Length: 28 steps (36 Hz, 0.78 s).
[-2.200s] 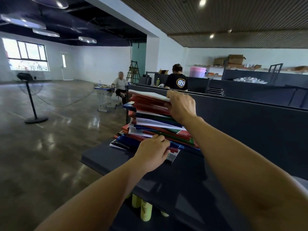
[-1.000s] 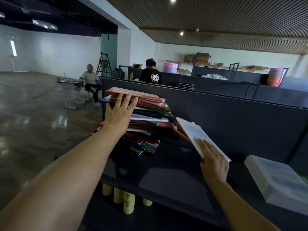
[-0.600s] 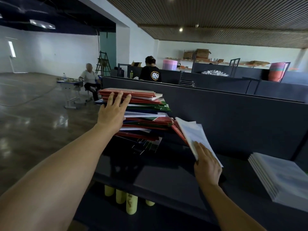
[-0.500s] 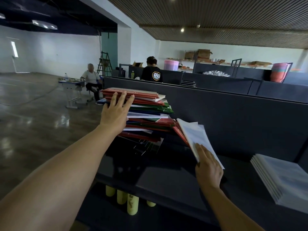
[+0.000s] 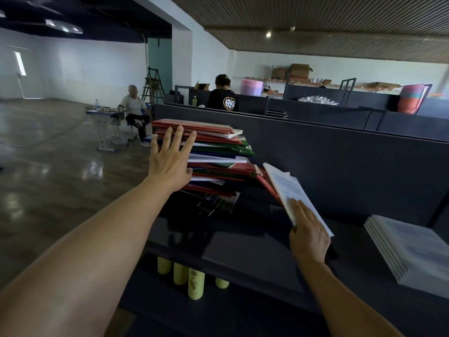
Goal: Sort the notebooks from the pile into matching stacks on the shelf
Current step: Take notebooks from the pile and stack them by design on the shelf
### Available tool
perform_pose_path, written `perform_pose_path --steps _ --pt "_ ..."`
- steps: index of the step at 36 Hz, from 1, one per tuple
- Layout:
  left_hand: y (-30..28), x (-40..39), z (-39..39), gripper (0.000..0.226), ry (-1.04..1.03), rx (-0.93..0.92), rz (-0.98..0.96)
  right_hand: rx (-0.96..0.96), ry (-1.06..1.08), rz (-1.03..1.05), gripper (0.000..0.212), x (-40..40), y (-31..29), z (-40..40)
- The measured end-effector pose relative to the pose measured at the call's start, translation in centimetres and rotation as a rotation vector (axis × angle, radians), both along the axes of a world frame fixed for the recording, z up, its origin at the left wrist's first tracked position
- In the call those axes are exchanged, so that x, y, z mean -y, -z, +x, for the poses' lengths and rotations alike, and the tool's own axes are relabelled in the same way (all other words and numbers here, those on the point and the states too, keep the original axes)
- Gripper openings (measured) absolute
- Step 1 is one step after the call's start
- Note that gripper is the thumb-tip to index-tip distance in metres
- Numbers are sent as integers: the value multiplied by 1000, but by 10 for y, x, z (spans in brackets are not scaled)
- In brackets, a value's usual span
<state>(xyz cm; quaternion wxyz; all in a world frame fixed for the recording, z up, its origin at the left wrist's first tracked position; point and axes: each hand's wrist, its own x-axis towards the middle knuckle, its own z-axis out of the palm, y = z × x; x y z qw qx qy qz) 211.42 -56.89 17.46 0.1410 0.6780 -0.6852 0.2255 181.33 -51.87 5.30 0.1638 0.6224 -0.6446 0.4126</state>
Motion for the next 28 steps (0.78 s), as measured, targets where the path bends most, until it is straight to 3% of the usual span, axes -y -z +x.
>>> perform_pose_path --steps 8,15,18,21,26,28 --pt "5 -9 -9 86 50 -10 -19 71 27 27 73 -12 5 -5" --pt "26 -23 -46 70 266 -8 -133 54 89 114 61 -25 7 -13" --pt "39 -29 -70 59 399 -6 -162 1 144 245 59 -35 2 -15" --pt "55 -35 -93 49 513 -19 -110 -178 178 439 56 -46 -6 -14" --pt "85 -41 -131 36 574 -43 64 -362 145 661 30 -53 -6 -6" --pt "95 -43 -145 35 561 -56 129 -313 69 757 52 -54 0 -5"
